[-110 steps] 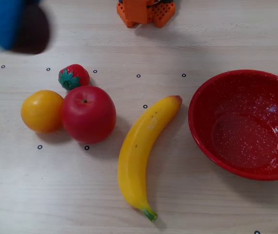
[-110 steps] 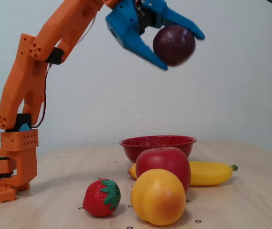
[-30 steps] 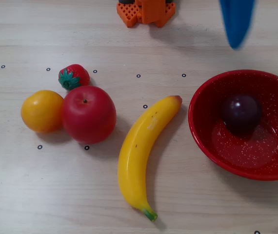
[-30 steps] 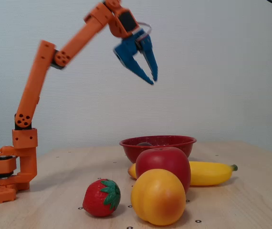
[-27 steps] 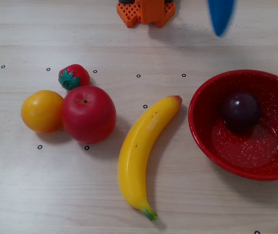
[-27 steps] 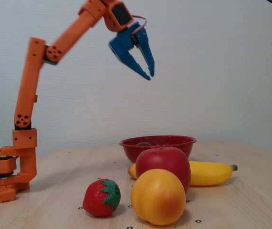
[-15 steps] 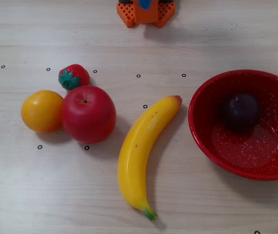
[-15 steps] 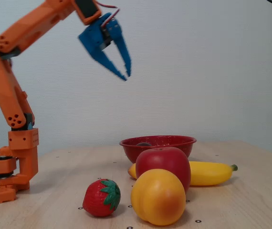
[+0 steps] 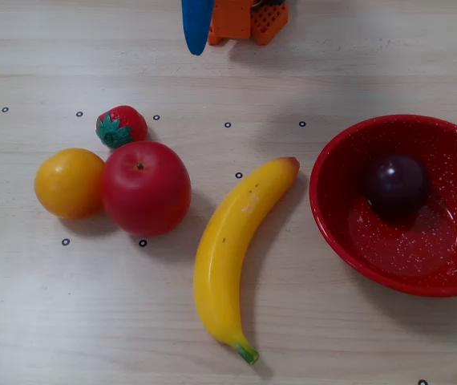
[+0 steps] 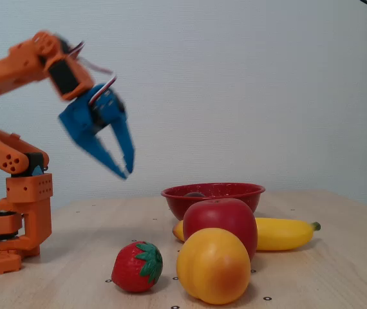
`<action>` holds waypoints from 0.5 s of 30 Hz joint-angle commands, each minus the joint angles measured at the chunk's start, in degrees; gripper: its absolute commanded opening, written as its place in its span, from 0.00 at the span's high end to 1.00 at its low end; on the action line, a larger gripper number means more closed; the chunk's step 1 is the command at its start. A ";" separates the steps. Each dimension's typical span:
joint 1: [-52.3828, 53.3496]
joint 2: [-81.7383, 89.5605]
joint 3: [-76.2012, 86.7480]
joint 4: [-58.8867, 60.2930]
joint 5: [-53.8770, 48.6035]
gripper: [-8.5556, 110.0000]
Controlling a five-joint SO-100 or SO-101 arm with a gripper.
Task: Put the plum in the red bowl.
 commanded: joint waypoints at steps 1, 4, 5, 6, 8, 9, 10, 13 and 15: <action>-0.35 8.09 4.66 -3.78 1.23 0.93; -0.09 15.03 13.18 -7.38 0.44 0.93; 0.00 17.14 16.00 -8.96 0.35 0.93; 0.00 19.25 18.90 -10.72 0.26 0.93; 0.62 22.41 24.08 -13.54 0.18 0.93; 1.23 23.47 26.10 -14.77 -0.26 0.93; 1.93 24.43 27.95 -15.64 -0.79 0.93; 2.72 27.69 34.01 -21.53 -3.34 0.93; 2.81 30.06 38.06 -24.35 -4.31 0.93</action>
